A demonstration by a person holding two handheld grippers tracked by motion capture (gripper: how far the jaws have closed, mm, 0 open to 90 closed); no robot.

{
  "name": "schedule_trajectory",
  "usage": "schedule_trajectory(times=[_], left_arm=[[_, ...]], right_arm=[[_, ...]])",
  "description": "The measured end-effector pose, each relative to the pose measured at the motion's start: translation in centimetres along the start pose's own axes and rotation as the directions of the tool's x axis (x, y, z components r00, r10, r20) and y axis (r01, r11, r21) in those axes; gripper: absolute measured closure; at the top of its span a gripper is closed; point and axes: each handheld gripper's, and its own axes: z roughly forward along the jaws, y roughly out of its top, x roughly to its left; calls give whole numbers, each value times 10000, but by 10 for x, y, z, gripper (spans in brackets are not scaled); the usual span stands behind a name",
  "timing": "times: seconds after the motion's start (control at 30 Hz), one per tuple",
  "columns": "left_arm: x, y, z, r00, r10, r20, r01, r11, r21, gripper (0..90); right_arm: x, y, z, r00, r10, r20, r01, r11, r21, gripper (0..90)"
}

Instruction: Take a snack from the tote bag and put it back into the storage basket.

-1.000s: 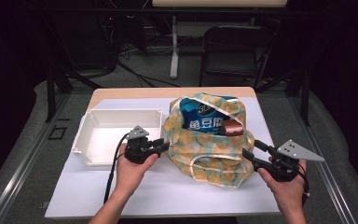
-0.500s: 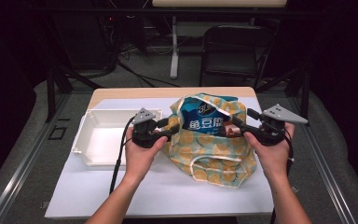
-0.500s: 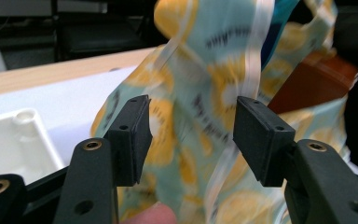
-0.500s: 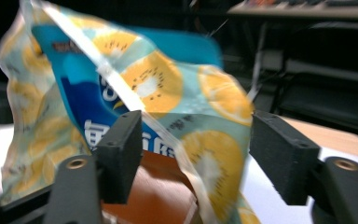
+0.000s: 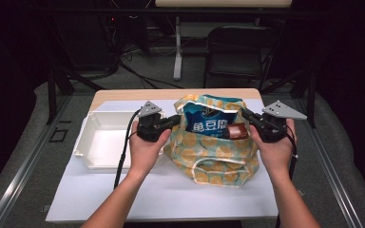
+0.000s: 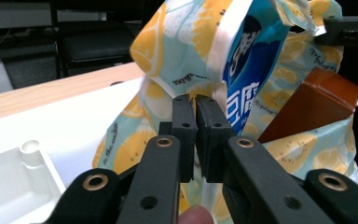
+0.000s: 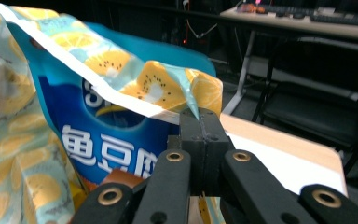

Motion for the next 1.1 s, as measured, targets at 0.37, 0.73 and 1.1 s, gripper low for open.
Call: schedule_trajectory(times=[0.37, 0.73, 1.1], left_arm=[[4, 17, -7, 9985, -373, 395, 386, 9986, -348, 900], [-9, -10, -28, 9932, 279, 1130, -134, 9918, -1271, 455], [-43, -31, 15, 9866, 1593, 362, -1610, 9857, 504, 175]], right_arm=[[-13, 26, -2, 9990, 362, 273, -339, 9961, -817, 900], [-16, 35, 4, 9983, 412, 409, -382, 9967, -717, 900], [-13, 35, 8, 9978, 537, 380, -511, 9965, -669, 900]])
